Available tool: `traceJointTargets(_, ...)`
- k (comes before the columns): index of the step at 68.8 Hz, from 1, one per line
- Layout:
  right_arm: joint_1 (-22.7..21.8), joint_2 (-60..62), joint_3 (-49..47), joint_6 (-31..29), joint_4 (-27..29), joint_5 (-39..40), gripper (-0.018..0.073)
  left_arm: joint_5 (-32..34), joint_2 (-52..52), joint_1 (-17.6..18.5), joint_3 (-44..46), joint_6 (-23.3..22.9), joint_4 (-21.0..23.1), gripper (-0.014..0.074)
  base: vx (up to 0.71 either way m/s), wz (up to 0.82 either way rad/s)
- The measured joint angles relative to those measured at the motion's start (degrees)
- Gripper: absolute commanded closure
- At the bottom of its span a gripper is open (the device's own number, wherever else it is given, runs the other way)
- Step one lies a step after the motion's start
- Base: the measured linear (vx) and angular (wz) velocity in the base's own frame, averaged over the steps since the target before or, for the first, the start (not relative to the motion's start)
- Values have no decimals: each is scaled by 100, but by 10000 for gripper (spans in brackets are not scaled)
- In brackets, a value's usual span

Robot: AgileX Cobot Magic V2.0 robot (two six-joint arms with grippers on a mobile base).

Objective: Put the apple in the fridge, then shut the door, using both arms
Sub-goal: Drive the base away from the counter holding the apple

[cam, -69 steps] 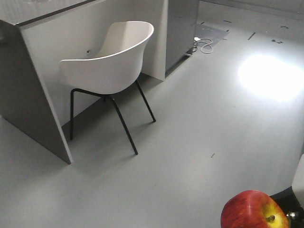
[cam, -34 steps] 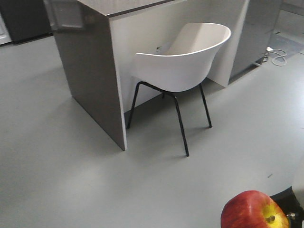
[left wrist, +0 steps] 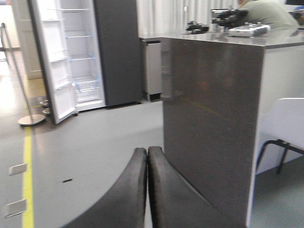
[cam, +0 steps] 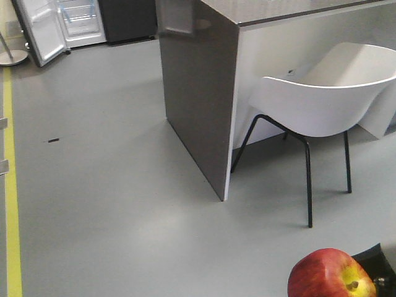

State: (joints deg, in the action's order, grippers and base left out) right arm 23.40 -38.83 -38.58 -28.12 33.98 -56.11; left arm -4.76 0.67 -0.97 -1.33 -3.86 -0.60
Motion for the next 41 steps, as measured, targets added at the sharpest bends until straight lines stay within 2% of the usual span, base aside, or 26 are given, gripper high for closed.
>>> traceJointTargets(41,0,0,0,-5,0,0,437,0,0,0,0,0,0,603,14,46)
